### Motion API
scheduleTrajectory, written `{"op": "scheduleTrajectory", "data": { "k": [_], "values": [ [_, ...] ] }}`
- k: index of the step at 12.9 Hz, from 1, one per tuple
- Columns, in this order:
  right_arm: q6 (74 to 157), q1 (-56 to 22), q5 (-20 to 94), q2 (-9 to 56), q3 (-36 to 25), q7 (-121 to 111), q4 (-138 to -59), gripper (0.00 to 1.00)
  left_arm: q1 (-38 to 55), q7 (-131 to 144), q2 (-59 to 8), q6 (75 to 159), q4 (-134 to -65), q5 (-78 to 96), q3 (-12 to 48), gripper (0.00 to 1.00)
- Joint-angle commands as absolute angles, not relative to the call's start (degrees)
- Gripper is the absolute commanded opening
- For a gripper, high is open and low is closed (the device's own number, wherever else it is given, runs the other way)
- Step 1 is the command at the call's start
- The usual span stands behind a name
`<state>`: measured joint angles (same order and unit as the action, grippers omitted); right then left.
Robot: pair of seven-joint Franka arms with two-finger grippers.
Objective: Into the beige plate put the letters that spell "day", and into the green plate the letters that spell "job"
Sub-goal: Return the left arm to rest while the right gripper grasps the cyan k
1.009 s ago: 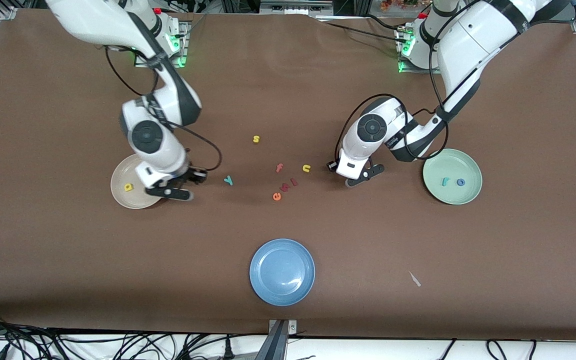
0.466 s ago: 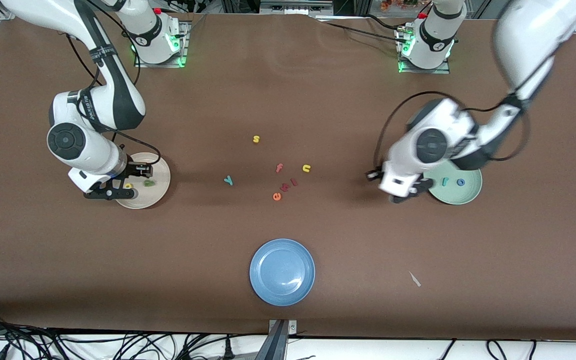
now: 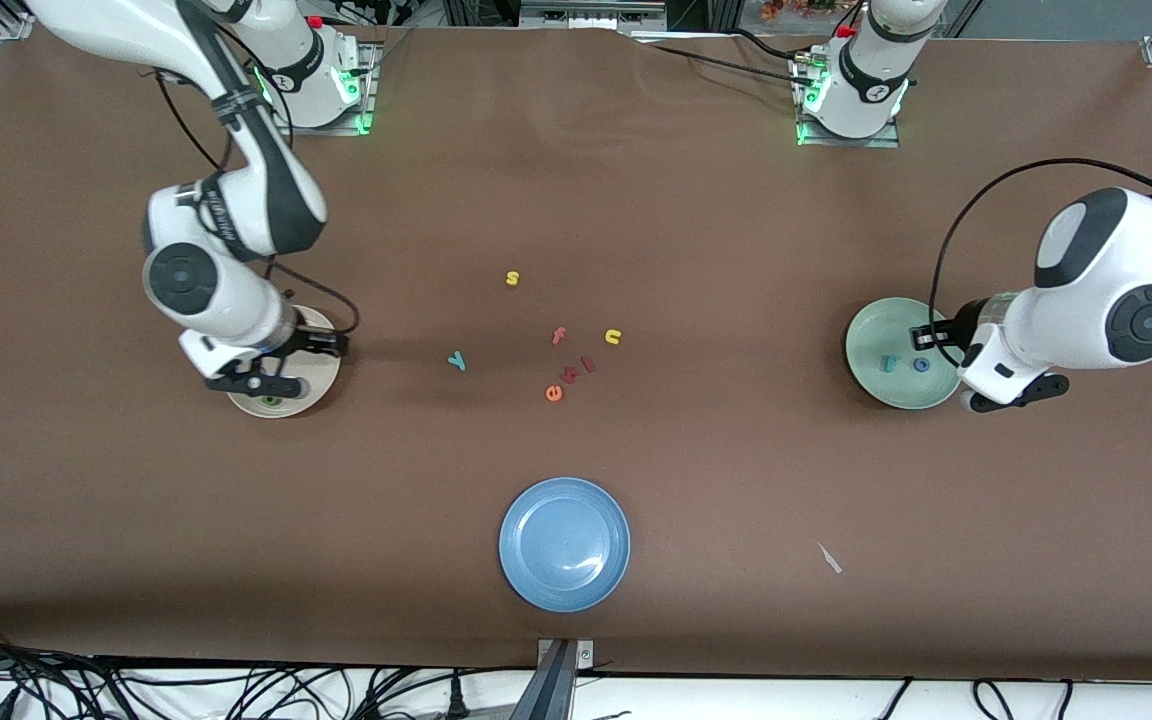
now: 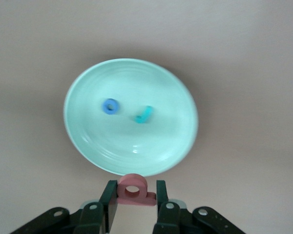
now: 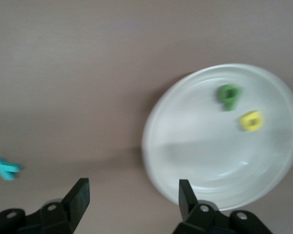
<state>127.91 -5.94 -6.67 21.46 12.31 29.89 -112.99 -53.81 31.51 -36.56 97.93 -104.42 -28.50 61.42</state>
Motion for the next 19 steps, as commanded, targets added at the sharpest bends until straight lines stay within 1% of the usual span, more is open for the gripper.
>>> {"op": "scheduleTrajectory", "data": {
  "k": [1, 2, 3, 4, 5, 6, 8, 9, 11, 13, 16, 17, 19],
  "values": [
    [131.82, -10.97, -6.24, 24.95, 12.92, 39.96, -111.53, 0.82, -52.3, 30.5, -43.31, 98.87, -104.94, -34.7, 58.55, 0.03],
    [133.49, -12.29, -6.41, 25.92, 12.92, 43.04, -111.53, 0.82, -52.12, 30.5, -45.07, 99.22, -105.29, -35.06, 57.06, 0.03],
    [135.25, -13.87, -6.76, 27.06, 12.92, 46.29, -111.36, 0.82, -51.25, 30.5, -45.52, 100.71, -105.82, -35.07, 55.47, 0.07],
    [136.48, -15.54, -7.03, 28.64, 12.92, 49.1, -110.14, 0.82, -49.76, 30.59, -45.53, 101.94, -106.6, -35.07, 53.46, 0.16],
    [136.58, -16.6, -7.12, 30.57, 12.92, 51.04, -108.04, 0.82, -48.27, 30.59, -45.53, 102.04, -106.7, -35.07, 51.7, 0.47],
    [136.58, -17.22, -7.12, 31.8, 12.83, 51.85, -106.63, 0.82, -47.64, 30.59, -45.35, 102.04, -106.61, -35.07, 50.9, 0.99],
    [137.54, -17.84, -8.43, 33.83, 12.83, 53.78, -105.39, 0.82, -47.81, 30.67, -44.22, 101.52, -105.47, -34.63, 51.5, 1.0],
    [138.42, -17.84, -10.18, 34.53, 12.83, 55.01, -105.38, 0.82, -47.73, 30.76, -42.47, 101.08, -104.51, -34.11, 52.29, 1.0],
    [140.0, -17.84, -11.07, 35.77, 12.75, 55.37, -105.38, 0.81, -48.25, 30.76, -39.91, 97.93, -100.48, -33.93, 57.19, 1.0],
    [140.45, -17.84, -11.16, 36.38, 12.74, 55.72, -105.55, 0.81, -47.55, 30.85, -39.81, 90.74, -92.41, -33.23, 60.54, 1.0],
    [140.54, -18.02, -11.51, 36.39, 12.74, 57.57, -106.26, 0.8, -43.7, 31.29, -39.73, 85.45, -82.12, -33.13, 60.73, 1.0],
    [140.54, -18.28, -11.51, 36.47, 12.74, 57.66, -106.35, 0.78, -42.29, 31.2, -39.73, 82.99, -78.52, -33.74, 60.73, 1.0],
    [141.15, -18.37, -11.51, 36.82, 12.74, 58.53, -106.44, 0.77, -38.78, 30.94, -39.9, 79.82, -72.1, -33.66, 60.3, 1.0]
  ]
}}
